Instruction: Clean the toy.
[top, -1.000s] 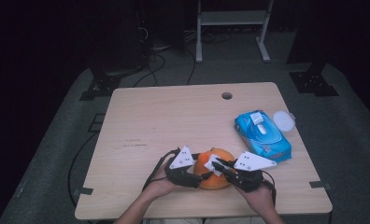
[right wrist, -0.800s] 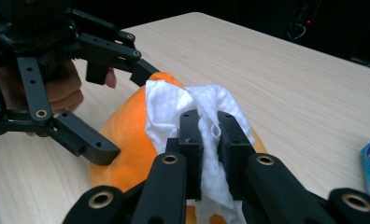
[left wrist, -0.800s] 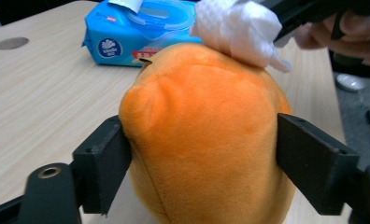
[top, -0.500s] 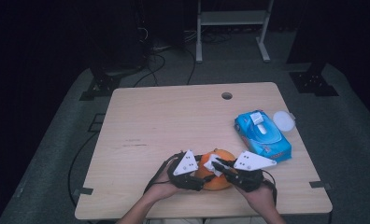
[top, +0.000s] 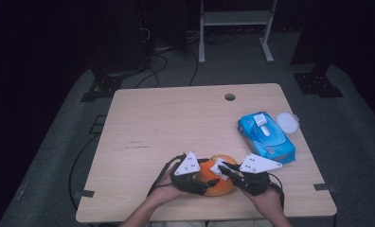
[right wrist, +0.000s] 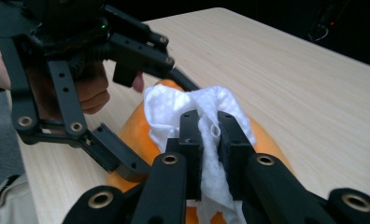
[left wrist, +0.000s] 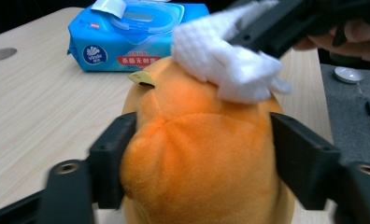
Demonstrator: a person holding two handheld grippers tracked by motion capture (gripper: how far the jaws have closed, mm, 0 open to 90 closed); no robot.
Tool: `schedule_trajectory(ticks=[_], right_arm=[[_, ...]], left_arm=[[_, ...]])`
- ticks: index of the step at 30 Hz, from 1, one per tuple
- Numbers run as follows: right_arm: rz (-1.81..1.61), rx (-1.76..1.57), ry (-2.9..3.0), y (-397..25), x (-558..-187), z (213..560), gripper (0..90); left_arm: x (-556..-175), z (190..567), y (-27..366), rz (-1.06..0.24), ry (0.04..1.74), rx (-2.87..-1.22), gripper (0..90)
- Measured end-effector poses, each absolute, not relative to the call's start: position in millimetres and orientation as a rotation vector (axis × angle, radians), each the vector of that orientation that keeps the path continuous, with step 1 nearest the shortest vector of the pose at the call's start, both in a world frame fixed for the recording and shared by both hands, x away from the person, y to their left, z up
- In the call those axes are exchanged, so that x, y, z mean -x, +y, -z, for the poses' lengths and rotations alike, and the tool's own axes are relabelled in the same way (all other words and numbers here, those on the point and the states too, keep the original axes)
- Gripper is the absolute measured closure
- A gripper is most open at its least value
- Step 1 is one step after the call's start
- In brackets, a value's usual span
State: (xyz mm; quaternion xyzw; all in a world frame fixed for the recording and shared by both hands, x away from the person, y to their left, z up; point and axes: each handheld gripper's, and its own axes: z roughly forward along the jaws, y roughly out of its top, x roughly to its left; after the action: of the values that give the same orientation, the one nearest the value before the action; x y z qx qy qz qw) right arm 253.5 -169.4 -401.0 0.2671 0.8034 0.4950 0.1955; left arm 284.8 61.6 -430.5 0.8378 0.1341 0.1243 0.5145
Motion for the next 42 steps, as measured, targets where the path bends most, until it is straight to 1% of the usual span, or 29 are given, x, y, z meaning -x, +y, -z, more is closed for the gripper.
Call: schedule_trajectory(ticks=[2, 7, 13, 17, 18, 19, 21, 23, 24, 25, 26, 27, 29, 31, 35, 39, 40, 41, 42], right_arm=[[-1.388, -0.77, 2.24, -174.2, -257.1, 400.2, 81.2], [-1.396, -0.885, 2.216, -191.8, -265.1, 403.8, 81.3], [-1.422, -0.784, 2.231, -172.2, -254.0, 397.5, 81.2], [-1.411, -0.822, 2.225, -180.1, -258.8, 397.6, 81.3], [-1.399, -0.844, 2.219, -184.0, -261.0, 399.1, 81.3], [-1.388, -0.864, 2.221, -187.6, -263.0, 401.0, 81.3], [-1.381, -0.88, 2.232, -191.8, -265.0, 404.4, 81.5], [-1.363, -0.864, 2.237, -191.1, -264.3, 404.5, 81.5], [-1.361, -0.863, 2.238, -190.3, -263.8, 403.9, 81.5], [-1.362, -0.862, 2.238, -189.3, -263.2, 403.4, 81.5], [-1.369, -0.864, 2.235, -188.2, -262.5, 402.7, 81.6], [-1.383, -0.861, 2.232, -186.5, -261.5, 401.4, 81.6], [-1.401, -0.82, 2.216, -181.0, -257.1, 396.5, 81.6], [-1.455, -0.784, 2.213, -173.7, -252.0, 390.6, 81.5], [-1.427, -0.712, 2.23, -161.1, -247.6, 388.3, 81.5], [-1.406, -0.8, 2.202, -179.0, -257.5, 392.4, 81.6], [-1.397, -0.833, 2.198, -184.4, -259.9, 394.3, 81.5], [-1.406, -0.852, 2.199, -188.1, -261.6, 396.2, 81.6], [-1.411, -0.863, 2.201, -188.9, -261.6, 397.3, 81.6]], left_arm=[[-281.9, 429.6, 60.7, -0.315, 0.295, -2.015, 34.5], [-277.9, 430.0, 56.5, -0.337, 0.239, -2.023, 35.1], [-274.4, 430.3, 54.8, -0.368, 0.19, -2.034, 35.8], [-274.3, 430.0, 55.9, -0.362, 0.19, -2.03, 36.0], [-274.9, 429.8, 55.7, -0.353, 0.195, -2.029, 34.8], [-275.9, 429.5, 55.6, -0.341, 0.212, -2.024, 30.8], [-282.2, 428.9, 56.9, -0.284, 0.289, -2.015, 17.9], [-287.3, 430.5, 58.7, -0.228, 0.349, -2.018, 12.2], [-289.0, 431.6, 59.5, -0.196, 0.362, -2.015, 12.6], [-288.8, 432.1, 59.9, -0.187, 0.355, -2.015, 15.8], [-286.5, 431.6, 59.3, -0.219, 0.328, -2.021, 23.0], [-283.7, 430.0, 58.4, -0.259, 0.301, -2.028, 27.6], [-278.8, 426.8, 55.8, -0.327, 0.249, -2.024, 33.7], [-272.9, 424.9, 51.7, -0.425, 0.171, -2.049, 36.9], [-267.6, 426.7, 49.5, -0.512, 0.099, -2.069, 38.5], [-269.6, 428.3, 52.7, -0.495, 0.097, -2.06, 38.5], [-270.4, 428.8, 52.8, -0.476, 0.105, -2.053, 37.2], [-271.3, 429.3, 52.4, -0.451, 0.117, -2.046, 33.0], [-273.6, 429.8, 51.0, -0.395, 0.155, -2.04, 27.0]])
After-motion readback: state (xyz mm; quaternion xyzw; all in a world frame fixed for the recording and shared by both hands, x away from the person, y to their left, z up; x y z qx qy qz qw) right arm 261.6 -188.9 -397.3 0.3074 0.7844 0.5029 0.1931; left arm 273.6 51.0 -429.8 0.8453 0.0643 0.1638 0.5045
